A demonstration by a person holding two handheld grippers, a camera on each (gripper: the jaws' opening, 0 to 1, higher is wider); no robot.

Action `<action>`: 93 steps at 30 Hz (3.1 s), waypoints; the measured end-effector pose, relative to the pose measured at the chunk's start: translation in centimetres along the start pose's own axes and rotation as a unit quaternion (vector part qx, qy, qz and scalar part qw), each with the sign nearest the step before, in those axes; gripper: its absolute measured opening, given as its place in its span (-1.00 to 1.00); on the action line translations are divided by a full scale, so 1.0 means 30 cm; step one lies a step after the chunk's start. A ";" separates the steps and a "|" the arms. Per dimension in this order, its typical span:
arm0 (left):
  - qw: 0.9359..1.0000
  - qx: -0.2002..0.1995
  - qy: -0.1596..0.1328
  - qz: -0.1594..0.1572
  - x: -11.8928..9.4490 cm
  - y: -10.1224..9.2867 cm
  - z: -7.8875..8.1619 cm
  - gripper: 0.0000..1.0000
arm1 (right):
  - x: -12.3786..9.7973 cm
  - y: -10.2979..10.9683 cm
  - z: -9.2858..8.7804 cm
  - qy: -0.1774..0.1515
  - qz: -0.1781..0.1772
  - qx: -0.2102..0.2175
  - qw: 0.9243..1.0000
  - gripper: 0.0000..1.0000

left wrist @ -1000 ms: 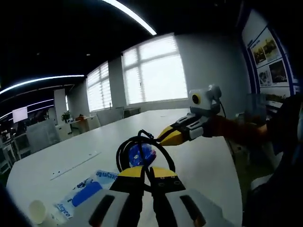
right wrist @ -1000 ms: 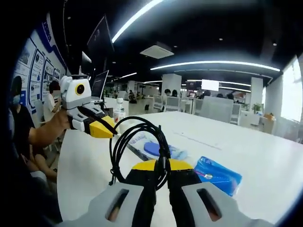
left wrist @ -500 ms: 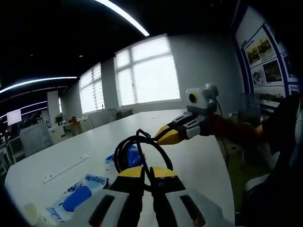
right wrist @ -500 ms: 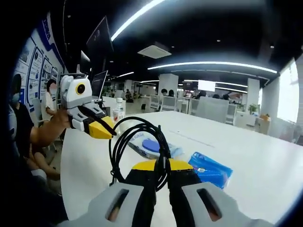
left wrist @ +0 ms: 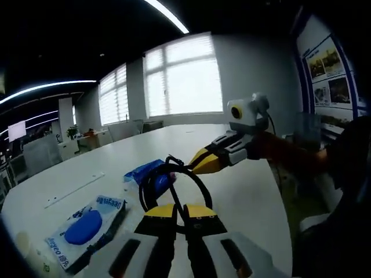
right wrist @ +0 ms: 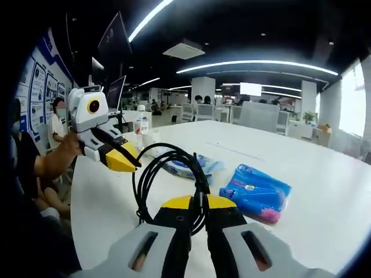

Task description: Arrange the tabletop items into an orderly group along one side of the table until the central work area is clear of visible clutter.

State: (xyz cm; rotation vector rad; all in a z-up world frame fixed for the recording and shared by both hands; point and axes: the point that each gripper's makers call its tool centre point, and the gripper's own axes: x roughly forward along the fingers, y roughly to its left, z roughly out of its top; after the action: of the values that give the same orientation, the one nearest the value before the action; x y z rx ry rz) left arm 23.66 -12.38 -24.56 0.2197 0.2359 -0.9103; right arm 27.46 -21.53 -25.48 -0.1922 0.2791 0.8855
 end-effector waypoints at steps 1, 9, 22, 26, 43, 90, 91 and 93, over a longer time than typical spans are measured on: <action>1.000 -0.003 0.003 0.001 0.004 0.004 -0.011 -0.95 | 0.005 0.000 -0.010 0.003 0.001 0.003 1.000 -0.91; 0.999 -0.032 0.022 0.019 0.040 0.061 -0.084 -0.94 | 0.061 -0.008 -0.054 0.006 -0.007 0.024 1.000 -0.91; 0.997 -0.069 0.023 0.020 0.074 0.080 -0.144 -0.92 | 0.120 -0.041 -0.130 0.025 -0.025 0.037 0.999 -0.90; 0.997 -0.058 0.033 0.032 0.070 0.090 -0.156 -0.90 | 0.135 -0.038 -0.153 0.034 -0.021 0.041 0.998 -0.90; 0.997 -0.020 0.050 0.052 0.027 0.105 -0.192 -0.80 | 0.125 -0.011 -0.119 -0.007 -0.039 -0.003 0.999 -0.75; 0.995 -0.050 0.022 0.086 -0.056 0.123 -0.187 1.00 | 0.079 0.045 -0.102 0.032 -0.023 -0.037 0.999 1.00; 0.995 -0.051 0.021 0.087 -0.060 0.123 -0.187 1.00 | 0.076 0.046 -0.101 0.032 -0.022 -0.035 0.999 1.00; 0.995 -0.053 0.018 0.087 -0.072 0.122 -0.183 1.00 | 0.066 0.051 -0.094 0.027 -0.020 -0.030 0.999 1.00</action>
State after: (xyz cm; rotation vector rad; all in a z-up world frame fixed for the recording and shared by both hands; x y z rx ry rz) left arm 24.72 -7.00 -28.81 0.1547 0.2931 -0.7200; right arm 26.99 -19.92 -28.83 -0.2763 0.2982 0.8501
